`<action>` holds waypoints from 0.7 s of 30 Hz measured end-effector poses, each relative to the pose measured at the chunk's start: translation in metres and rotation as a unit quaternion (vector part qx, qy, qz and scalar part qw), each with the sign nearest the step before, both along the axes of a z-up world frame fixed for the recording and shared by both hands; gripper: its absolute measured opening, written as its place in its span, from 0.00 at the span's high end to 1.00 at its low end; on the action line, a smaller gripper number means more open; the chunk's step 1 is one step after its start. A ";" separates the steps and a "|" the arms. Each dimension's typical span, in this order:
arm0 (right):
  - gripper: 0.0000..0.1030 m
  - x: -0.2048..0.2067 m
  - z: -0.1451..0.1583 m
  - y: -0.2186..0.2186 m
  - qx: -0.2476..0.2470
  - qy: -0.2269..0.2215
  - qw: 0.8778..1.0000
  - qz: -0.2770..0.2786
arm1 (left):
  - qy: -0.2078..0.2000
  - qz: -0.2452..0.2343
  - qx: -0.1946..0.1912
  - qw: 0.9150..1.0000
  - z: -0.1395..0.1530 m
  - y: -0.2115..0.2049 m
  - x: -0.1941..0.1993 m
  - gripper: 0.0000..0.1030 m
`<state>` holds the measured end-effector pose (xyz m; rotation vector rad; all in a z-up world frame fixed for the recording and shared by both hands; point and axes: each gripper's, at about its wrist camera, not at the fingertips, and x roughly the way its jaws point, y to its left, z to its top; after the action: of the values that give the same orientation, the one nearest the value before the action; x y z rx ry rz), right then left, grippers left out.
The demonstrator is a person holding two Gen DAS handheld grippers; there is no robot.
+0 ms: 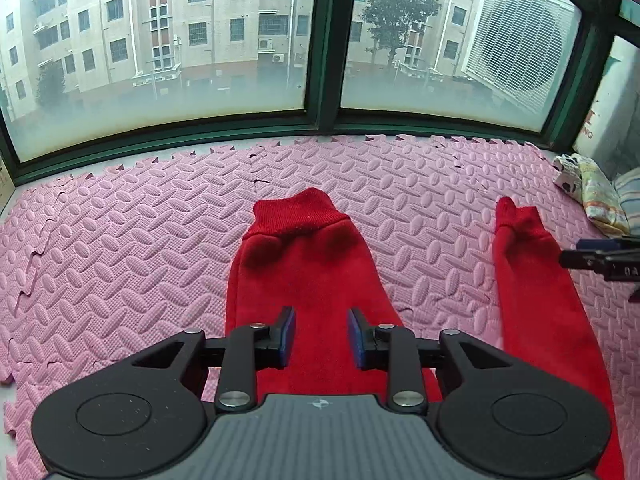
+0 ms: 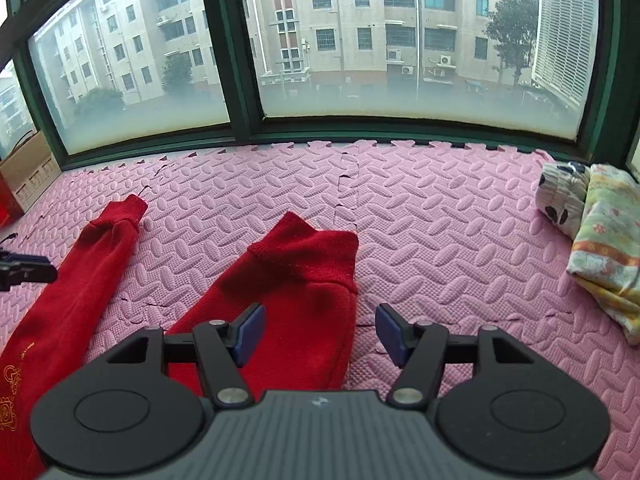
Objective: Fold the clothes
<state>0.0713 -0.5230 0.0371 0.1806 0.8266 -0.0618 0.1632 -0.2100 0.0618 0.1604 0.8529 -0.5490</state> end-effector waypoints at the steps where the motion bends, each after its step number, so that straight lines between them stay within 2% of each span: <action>1: 0.40 -0.001 0.000 -0.002 0.005 0.002 1.000 -0.004 | 0.000 -0.010 0.000 1.000 0.003 0.003 -0.013 0.68; 6: 0.40 -0.010 -0.003 -0.006 0.013 0.013 1.000 -0.020 | 0.006 -0.060 -0.004 0.998 0.014 0.007 -0.081 0.65; 8: 0.40 -0.014 -0.003 -0.003 0.013 0.014 1.000 -0.019 | 0.008 -0.077 -0.012 0.997 0.018 0.008 -0.108 0.58; 13: 0.40 -0.031 0.005 0.014 0.008 0.013 1.000 0.001 | 0.013 -0.118 -0.022 0.993 0.018 0.006 -0.182 0.60; 19: 0.39 -0.071 0.024 0.053 0.004 -0.005 0.998 0.056 | 0.036 -0.133 -0.036 0.990 0.003 0.015 -0.241 0.63; 21: 0.39 -0.092 0.030 0.081 -0.011 0.002 0.994 0.112 | 0.043 -0.128 -0.033 0.990 -0.003 0.018 -0.249 0.68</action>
<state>-0.0210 -0.4421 0.0671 0.0662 0.8447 0.1386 -0.0858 -0.1918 0.0588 0.1876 0.9023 -0.8295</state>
